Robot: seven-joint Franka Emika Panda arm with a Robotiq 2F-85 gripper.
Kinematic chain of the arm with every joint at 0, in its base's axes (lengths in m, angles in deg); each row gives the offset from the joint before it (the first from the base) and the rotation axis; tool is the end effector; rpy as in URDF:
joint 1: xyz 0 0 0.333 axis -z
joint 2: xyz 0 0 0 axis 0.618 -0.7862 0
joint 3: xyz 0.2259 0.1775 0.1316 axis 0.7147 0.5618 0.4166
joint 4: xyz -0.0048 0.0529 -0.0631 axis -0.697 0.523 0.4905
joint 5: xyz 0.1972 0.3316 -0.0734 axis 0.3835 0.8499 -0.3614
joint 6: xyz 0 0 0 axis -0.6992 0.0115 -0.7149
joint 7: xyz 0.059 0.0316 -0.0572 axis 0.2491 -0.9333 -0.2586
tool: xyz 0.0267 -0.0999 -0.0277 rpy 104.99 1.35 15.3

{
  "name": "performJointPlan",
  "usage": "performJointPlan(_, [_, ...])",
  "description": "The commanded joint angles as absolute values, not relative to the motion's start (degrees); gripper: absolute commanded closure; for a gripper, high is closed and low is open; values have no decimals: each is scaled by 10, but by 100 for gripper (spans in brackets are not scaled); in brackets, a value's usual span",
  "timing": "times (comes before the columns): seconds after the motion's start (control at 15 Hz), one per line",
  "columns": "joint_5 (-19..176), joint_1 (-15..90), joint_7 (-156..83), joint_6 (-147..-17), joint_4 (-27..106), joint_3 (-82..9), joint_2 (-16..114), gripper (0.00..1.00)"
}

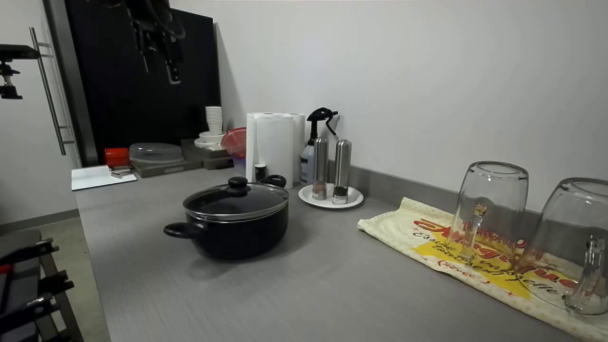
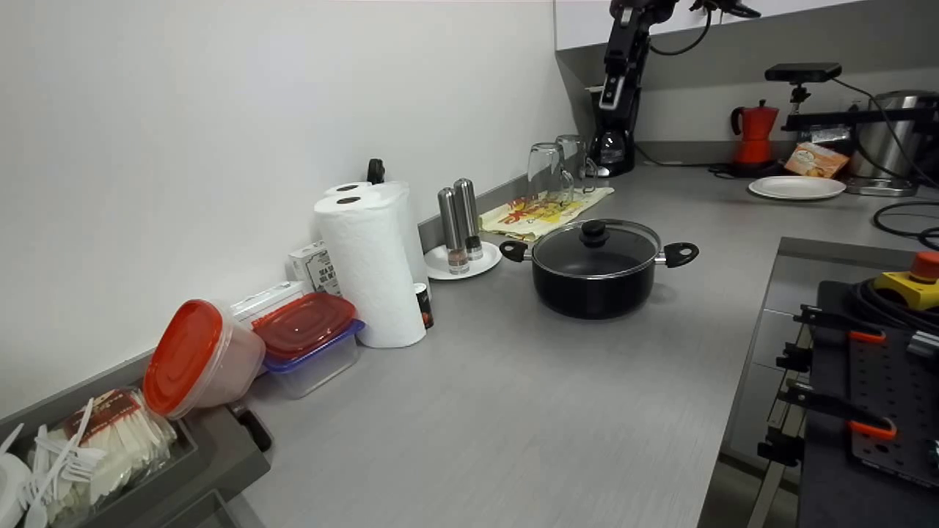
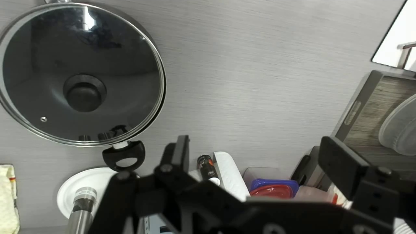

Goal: Remove the glass lid from the pot.

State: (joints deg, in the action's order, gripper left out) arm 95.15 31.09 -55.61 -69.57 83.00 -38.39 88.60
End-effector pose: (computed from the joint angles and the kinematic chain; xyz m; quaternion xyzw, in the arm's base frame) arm 0.4422 0.0176 0.4925 -0.9853 -0.0871 -0.0940 0.1125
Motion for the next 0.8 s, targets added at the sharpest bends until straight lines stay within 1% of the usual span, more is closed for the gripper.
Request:
performJointPlan(0.0, [931,334,-551,-726,815,-371,858,0])
performJointPlan(0.33, [854,367,-531,-808,802,-361,797,0])
performJointPlan(0.73, [775,393,-481,-857,778,-355,714,0])
